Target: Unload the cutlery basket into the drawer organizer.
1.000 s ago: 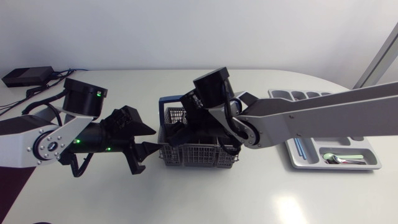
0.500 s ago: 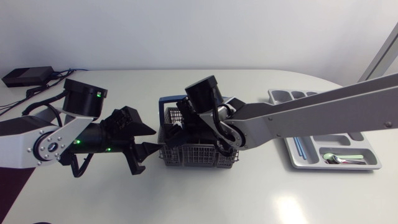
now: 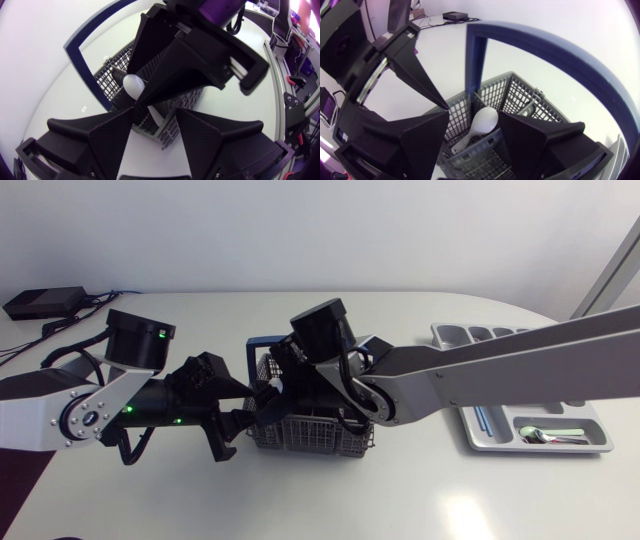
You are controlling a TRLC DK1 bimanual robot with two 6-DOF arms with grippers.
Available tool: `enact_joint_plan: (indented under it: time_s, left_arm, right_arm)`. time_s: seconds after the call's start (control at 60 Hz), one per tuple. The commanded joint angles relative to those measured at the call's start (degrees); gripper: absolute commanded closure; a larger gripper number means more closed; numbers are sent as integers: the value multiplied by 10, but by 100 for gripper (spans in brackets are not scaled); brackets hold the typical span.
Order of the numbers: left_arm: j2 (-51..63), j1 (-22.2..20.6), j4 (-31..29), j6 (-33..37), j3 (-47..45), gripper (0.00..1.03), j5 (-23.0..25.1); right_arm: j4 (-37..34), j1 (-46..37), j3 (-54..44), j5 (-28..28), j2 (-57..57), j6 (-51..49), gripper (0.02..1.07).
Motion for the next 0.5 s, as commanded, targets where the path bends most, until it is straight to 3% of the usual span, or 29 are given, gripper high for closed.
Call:
enact_joint_plan:
  time_s: [0.0, 0.333, 0.4, 0.483]
  left_arm:
    - [17, -2, 3, 6, -12, 43, -4]
    - [14, -1, 3, 6, -19, 43, -4]
    - [11, 1, 3, 6, -21, 43, -4]
    - [10, 2, 3, 7, -22, 43, -4]
  right_arm:
    - [1, 9, -15, -1, -12, -3, 35]
    - [-8, 17, -5, 12, 9, -5, 35]
    - [-8, 20, -6, 11, 15, -10, 46]
    - [-8, 20, -3, 11, 19, -12, 48]
